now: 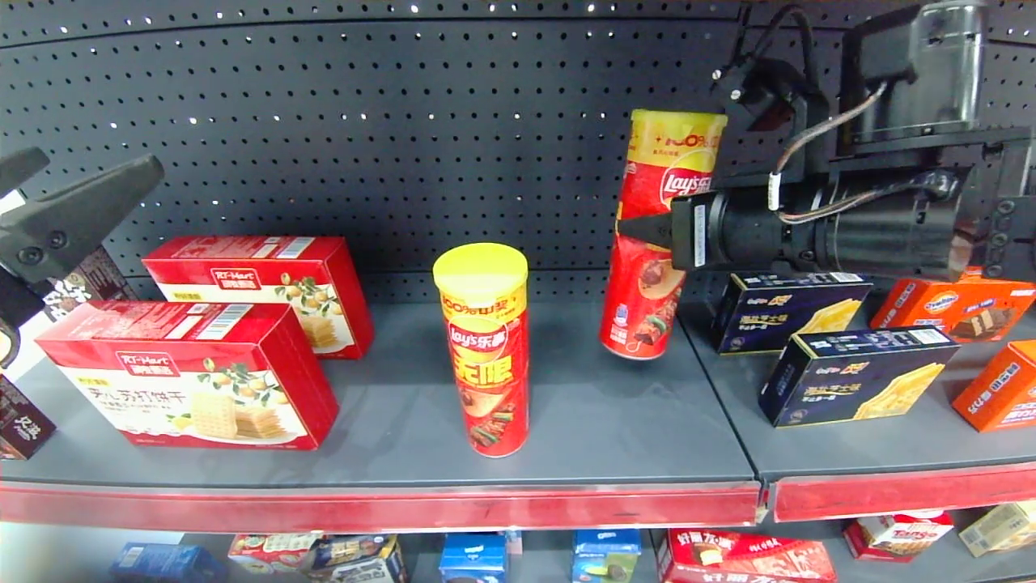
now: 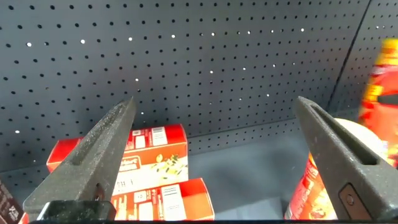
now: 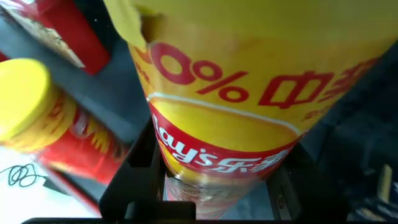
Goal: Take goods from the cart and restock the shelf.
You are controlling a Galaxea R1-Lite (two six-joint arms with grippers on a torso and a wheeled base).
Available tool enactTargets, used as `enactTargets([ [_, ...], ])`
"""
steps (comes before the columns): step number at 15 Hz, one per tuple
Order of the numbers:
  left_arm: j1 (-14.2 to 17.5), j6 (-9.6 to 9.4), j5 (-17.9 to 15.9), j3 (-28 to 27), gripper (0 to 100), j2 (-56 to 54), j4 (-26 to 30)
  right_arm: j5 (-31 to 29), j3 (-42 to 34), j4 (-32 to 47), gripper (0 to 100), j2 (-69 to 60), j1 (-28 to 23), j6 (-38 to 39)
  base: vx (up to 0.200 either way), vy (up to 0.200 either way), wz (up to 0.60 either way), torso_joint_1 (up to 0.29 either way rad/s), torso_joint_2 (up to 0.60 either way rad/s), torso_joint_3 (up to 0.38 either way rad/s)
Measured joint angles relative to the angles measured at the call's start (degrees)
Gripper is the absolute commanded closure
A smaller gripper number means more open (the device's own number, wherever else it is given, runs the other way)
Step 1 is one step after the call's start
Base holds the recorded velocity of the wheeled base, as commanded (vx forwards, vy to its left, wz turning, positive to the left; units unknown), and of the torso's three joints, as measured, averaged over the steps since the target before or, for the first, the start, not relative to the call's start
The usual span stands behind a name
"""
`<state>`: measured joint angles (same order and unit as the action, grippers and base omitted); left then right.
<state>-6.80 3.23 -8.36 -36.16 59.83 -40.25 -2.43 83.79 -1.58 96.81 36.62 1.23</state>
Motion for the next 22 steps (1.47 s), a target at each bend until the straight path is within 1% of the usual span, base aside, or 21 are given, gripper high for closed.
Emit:
enactTargets([
  [2, -0.05, -0.06, 0.02, 0.88, 0, -0.29, 0.0, 1.72, 1.16, -0.07, 100, 2.15, -0.57, 1.26, 0.0, 0.0, 0.0, 0.0, 0.0, 0.0],
  [5, -0.05, -0.15, 0.02, 1.95, 0, -0.79, 0.05, 2.27, 1.49, -0.93, 100, 4.57, -0.68, 2.24, 0.0, 0.0, 0.0, 0.0, 0.0, 0.0],
  [6, -0.06, -0.17, 0.0, 2.04, 0, -0.93, 0.0, 2.38, 1.6, -2.18, 100, 5.27, -0.68, 2.16, 0.0, 0.0, 0.0, 0.0, 0.0, 0.0],
  [8, -0.06, -0.23, 0.0, 2.12, 0, -1.07, 0.0, 2.76, 1.49, -9.0, 100, 6.97, -0.71, 1.48, 0.0, 0.0, 0.0, 0.0, 0.0, 0.0],
  [11, -0.05, -0.63, -0.09, 2.15, 0, -1.16, 0.02, 2.97, 0.59, -11.46, 100, 9.95, -0.74, -2.78, 0.0, 0.0, 0.0, 0.0, 0.0, 0.0],
  [13, -0.06, -1.34, -0.06, 2.17, 0, -1.16, 0.0, 3.16, -0.6, -15.08, 100, 11.87, -0.62, -4.02, 0.0, 0.0, 0.0, 0.0, 0.0, 0.0],
  [14, -0.06, -1.38, -0.09, 2.23, 0, -1.18, 0.02, 3.18, -1.04, -16.59, 100, 12.81, -0.52, -4.13, 0.0, 0.0, 0.0, 0.0, 0.0, 0.0],
  [18, -0.05, -1.46, -0.09, 2.29, 0, -1.21, 0.05, 3.29, -0.3, -18.31, 100, 16.24, -0.35, -4.97, 0.0, 0.0, 0.0, 0.0, 0.0, 0.0],
  [22, -0.05, -1.6, -0.09, 2.28, 0, -1.16, 0.02, 3.32, 2.13, -22.28, 100, 20.46, -0.05, -5.08, 0.0, 0.0, 0.0, 0.0, 0.0, 0.0],
])
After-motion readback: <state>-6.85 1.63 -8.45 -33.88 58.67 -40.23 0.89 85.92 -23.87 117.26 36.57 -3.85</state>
